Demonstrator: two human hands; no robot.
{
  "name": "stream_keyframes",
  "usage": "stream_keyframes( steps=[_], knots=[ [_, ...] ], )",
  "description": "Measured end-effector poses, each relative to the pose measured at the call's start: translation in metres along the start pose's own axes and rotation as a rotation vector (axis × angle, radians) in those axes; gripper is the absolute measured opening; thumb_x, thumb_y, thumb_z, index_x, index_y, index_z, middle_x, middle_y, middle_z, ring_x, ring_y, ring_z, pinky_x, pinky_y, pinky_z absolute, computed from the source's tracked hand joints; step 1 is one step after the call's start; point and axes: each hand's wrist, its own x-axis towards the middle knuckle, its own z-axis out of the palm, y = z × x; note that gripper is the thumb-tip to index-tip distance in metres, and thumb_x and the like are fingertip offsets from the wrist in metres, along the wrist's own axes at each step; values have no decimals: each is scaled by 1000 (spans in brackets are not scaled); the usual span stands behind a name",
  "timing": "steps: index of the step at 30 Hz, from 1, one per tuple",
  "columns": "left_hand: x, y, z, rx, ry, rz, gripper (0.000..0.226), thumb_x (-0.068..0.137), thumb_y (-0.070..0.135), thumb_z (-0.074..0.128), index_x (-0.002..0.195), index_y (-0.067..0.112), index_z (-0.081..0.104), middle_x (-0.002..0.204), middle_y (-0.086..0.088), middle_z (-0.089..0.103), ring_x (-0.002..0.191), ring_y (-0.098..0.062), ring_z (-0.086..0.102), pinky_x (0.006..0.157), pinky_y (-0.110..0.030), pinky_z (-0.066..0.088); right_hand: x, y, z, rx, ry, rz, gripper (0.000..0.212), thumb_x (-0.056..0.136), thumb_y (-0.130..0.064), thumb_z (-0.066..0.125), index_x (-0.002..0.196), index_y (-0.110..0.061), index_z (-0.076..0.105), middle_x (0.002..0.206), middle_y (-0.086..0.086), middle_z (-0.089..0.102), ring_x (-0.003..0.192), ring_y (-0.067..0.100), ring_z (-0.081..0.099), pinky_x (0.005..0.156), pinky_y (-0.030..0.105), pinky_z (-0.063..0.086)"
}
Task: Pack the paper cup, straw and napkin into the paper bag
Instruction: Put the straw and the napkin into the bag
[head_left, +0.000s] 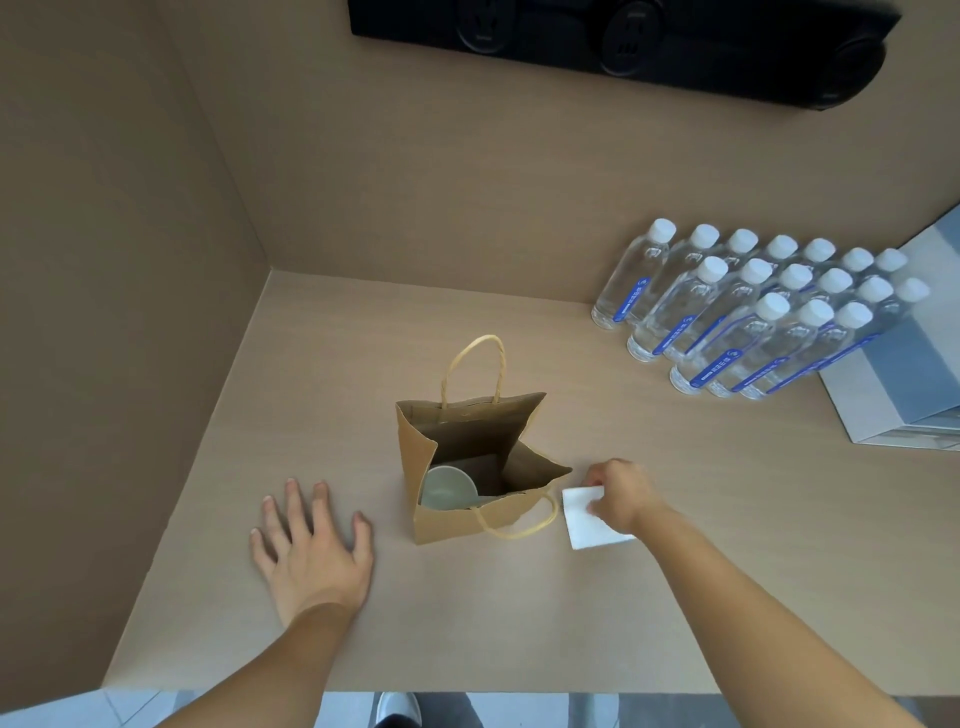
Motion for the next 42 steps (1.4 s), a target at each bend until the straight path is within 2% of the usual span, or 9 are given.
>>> stream_keyframes(
  steps=[4,7,12,18,22,26,30,38,42],
  knots=[
    [0,0,1,6,-1,2,74,89,58,23,152,22,35,167,-9,22,155,-35,10,123,-55,12,-33,-18,-62,169,162,-158,14,79,-6,59,68,-15,58,68,8,57,73,29,50,61,32,41],
    [0,0,0,6,1,3,74,89,58,22,152,22,35,167,-10,22,155,-35,11,123,-55,12,-81,-35,-127,247,354,-268,14,82,-17,66,69,-13,62,62,10,59,62,24,52,55,30,41],
    [0,-1,1,3,-4,-1,74,90,59,22,153,22,34,168,-9,21,155,-35,9,123,-55,10,-188,-87,-204,368,592,-538,16,80,-30,61,73,-16,58,49,-5,39,44,7,32,39,13,25],
    [1,-2,4,20,-12,-3,74,90,61,21,154,24,32,168,-8,21,155,-35,10,124,-55,12,-195,-150,-174,40,355,-584,34,87,-13,56,59,-17,36,54,1,34,48,18,30,42,26,24],
    [1,-3,3,-16,-1,3,73,90,59,22,152,22,35,167,-9,23,155,-35,11,123,-55,9,-162,-175,-155,-251,250,-431,25,79,3,58,64,-11,44,63,5,37,48,18,34,40,24,28],
    [0,-3,1,-20,-3,4,74,90,59,23,154,23,34,167,-9,22,155,-35,10,123,-54,10,-143,-197,-149,-307,137,-376,30,74,12,51,57,-8,36,63,10,36,49,19,36,41,26,30],
    [-2,-3,-2,-30,-8,4,73,90,58,24,154,24,33,168,-8,19,155,-34,8,124,-53,10,-130,-207,-135,-345,120,-363,35,85,3,52,57,-8,34,66,9,33,51,19,35,42,27,32],
    [-3,-2,-8,-49,-14,7,74,90,58,22,156,25,29,169,-7,15,156,-33,4,125,-53,9,-118,-210,-119,-381,104,-306,23,76,1,67,76,-9,46,71,5,33,71,29,49,54,33,46],
    [-3,-2,-7,-40,-14,13,74,90,58,22,156,25,28,170,-7,13,156,-33,3,125,-53,9,-112,-209,-108,-397,94,-296,21,83,3,59,70,-8,46,77,7,39,73,29,48,50,31,40]
  ],
)
